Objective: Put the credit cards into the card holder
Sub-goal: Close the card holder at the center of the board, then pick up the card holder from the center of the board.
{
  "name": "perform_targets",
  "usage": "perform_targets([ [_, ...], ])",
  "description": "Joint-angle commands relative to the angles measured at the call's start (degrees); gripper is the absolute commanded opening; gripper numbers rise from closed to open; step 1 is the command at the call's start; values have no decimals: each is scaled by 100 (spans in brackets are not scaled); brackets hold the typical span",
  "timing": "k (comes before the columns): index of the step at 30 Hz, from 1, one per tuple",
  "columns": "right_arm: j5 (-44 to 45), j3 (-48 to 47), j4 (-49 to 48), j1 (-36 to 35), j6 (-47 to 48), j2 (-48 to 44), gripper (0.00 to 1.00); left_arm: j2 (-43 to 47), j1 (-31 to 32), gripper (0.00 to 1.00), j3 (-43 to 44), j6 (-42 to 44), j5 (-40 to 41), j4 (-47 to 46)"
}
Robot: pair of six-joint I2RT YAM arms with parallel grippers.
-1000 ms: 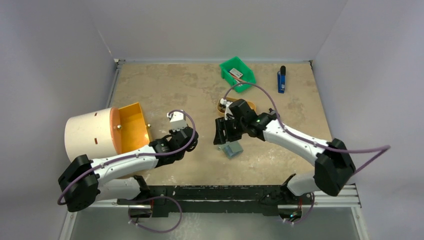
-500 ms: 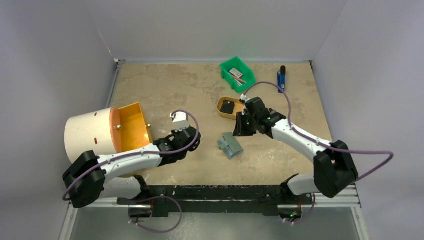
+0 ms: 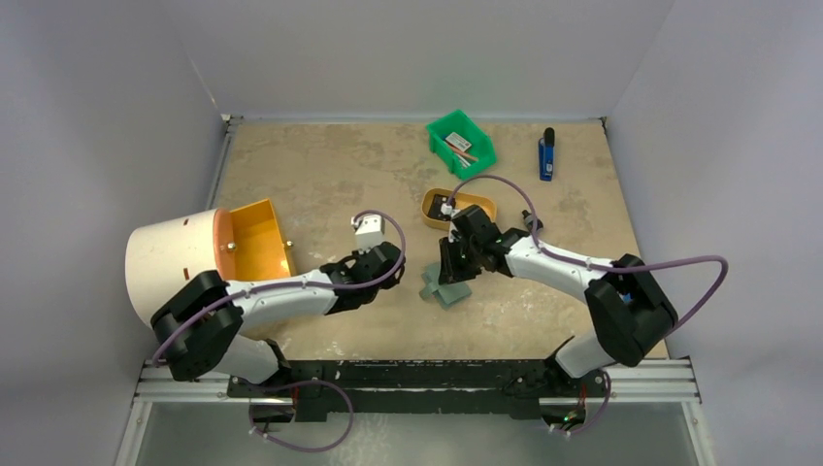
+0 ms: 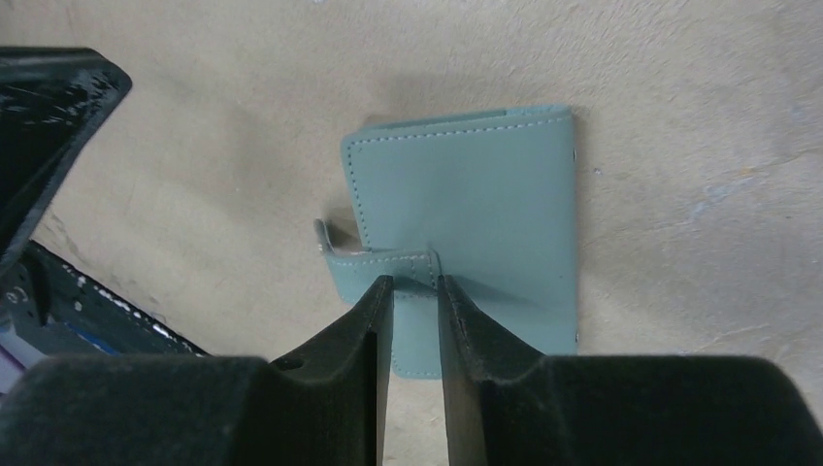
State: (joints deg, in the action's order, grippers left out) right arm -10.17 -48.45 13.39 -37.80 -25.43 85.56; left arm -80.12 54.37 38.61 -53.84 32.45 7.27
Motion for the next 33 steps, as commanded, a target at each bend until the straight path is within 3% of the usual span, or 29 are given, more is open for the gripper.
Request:
perform_targets([
  [1, 14, 100, -117, -144, 65, 144, 25, -117, -45, 0, 402, 151, -221, -430],
  [8, 95, 188, -247, -315, -42, 378, 25, -331, -49, 0, 594, 150, -611, -637],
  [19, 23, 424, -680, -492, -376, 522, 25, -925, -128, 1, 804, -207, -1808, -1816],
  [30, 8, 421, -732, -511, -501, 414, 26, -1553, -273, 0, 674, -333, -1985, -1615],
  [33, -4, 390, -606, -515, -552, 197, 32, -1565, -293, 0, 575, -304, -1947, -1533],
])
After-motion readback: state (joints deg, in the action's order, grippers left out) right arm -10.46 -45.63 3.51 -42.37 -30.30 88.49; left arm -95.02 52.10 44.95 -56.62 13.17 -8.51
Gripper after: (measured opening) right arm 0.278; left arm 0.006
